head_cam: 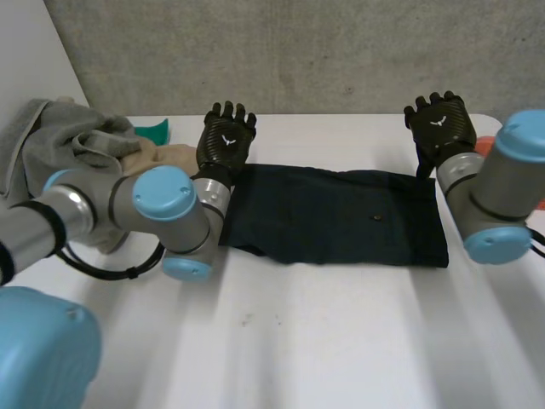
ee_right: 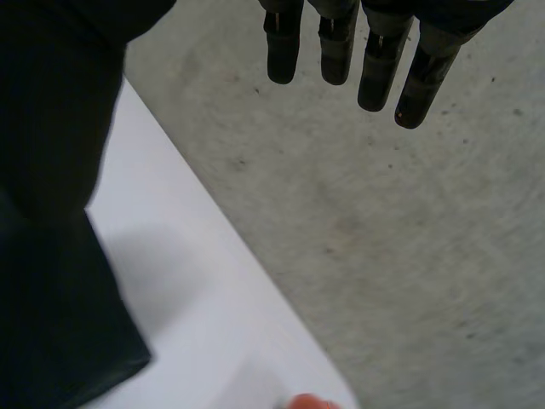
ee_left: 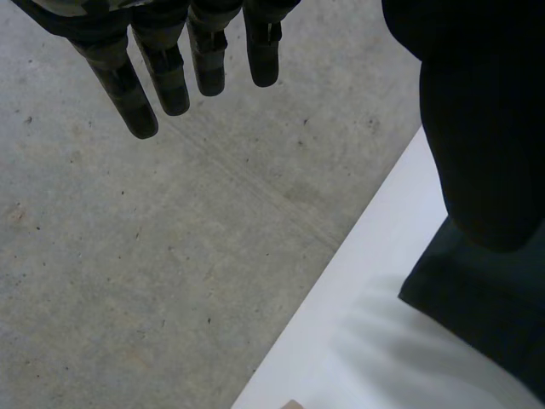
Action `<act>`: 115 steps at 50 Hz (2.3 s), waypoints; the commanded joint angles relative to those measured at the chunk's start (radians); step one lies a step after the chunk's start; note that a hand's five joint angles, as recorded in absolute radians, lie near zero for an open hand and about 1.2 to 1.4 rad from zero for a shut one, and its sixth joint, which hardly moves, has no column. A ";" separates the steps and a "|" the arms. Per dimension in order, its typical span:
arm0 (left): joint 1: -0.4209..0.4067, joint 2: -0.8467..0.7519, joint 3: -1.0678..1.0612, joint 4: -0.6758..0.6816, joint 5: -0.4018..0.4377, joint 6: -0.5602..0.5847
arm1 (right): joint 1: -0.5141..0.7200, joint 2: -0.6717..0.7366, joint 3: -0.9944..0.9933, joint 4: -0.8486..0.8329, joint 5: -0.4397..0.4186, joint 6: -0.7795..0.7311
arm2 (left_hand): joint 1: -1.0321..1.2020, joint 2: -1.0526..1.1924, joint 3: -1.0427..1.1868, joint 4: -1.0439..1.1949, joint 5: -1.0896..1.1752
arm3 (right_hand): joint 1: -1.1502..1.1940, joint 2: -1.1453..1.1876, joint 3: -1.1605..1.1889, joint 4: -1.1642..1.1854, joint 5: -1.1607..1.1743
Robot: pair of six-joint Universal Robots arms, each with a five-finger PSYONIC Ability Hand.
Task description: Fold the laundry.
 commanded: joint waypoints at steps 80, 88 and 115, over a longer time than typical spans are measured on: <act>-0.040 0.538 -0.430 -0.034 0.004 -0.338 | 0.118 -0.307 0.229 0.096 -0.164 0.532 | -0.022 -0.029 -0.035 -0.031 -0.047 | -0.025 -0.045 -0.040 -0.060 -0.063; -0.152 0.292 -0.113 -0.232 0.140 -0.426 | 0.029 -0.206 0.117 0.312 -0.134 0.532 | -0.015 -0.022 -0.029 -0.024 -0.040 | -0.025 -0.045 -0.040 -0.060 -0.063; -0.147 -0.108 0.264 -0.668 -0.008 -0.249 | 0.024 0.140 -0.123 0.459 -0.212 0.483 | 0.020 0.013 0.007 0.011 -0.005 | -0.025 -0.045 -0.040 -0.060 -0.063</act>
